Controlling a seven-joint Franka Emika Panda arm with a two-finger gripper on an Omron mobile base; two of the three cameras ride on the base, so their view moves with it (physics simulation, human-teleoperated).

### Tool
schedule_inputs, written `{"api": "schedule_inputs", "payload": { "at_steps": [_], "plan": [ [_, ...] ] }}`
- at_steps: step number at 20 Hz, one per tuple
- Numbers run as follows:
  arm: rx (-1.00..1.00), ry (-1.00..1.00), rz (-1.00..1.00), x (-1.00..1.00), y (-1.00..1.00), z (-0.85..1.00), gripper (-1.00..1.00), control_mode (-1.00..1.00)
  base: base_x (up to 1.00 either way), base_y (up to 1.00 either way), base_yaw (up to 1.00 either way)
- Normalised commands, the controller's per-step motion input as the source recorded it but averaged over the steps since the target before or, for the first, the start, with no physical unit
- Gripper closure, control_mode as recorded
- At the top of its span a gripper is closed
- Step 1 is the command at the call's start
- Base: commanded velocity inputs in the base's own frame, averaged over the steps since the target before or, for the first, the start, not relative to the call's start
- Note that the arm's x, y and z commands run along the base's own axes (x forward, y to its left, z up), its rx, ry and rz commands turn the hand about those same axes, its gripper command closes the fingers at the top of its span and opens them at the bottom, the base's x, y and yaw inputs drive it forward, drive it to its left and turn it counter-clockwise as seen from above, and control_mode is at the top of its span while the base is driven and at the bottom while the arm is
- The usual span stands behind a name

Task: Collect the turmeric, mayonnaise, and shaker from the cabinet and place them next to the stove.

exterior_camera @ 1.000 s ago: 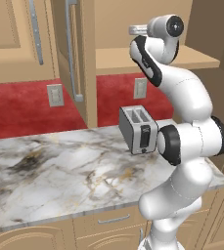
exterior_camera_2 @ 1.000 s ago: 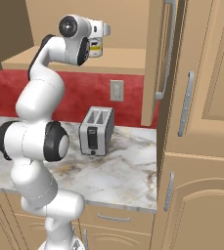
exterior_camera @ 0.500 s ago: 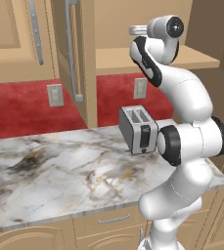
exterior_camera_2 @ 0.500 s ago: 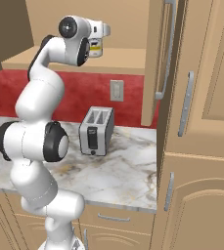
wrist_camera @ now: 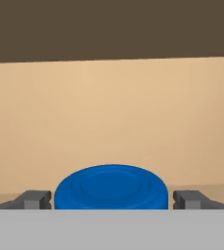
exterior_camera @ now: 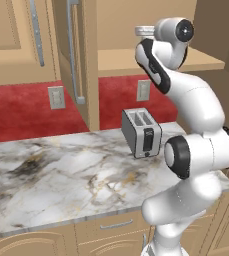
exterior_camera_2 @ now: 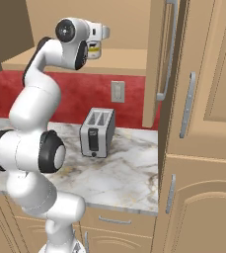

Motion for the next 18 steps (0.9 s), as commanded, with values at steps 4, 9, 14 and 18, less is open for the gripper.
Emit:
{"api": "schedule_inputs", "payload": {
  "at_steps": [4, 9, 14, 18],
  "plan": [
    [0.05, -0.13, 0.01, -0.89, 0.0, 0.0, 1.0, -1.0, 0.0, 0.0, 0.0],
    [0.0, -0.09, 0.04, -0.99, 0.0, 0.16, 1.0, -1.0, 0.0, 0.0, 0.0],
    [0.0, -0.02, 0.06, -1.0, -0.03, 0.16, 1.0, -1.0, 0.0, 0.0, 0.0],
    [0.0, 0.0, 0.08, -1.0, -0.04, 0.13, 1.0, -1.0, 0.0, 0.0, 0.0]
  ]
}}
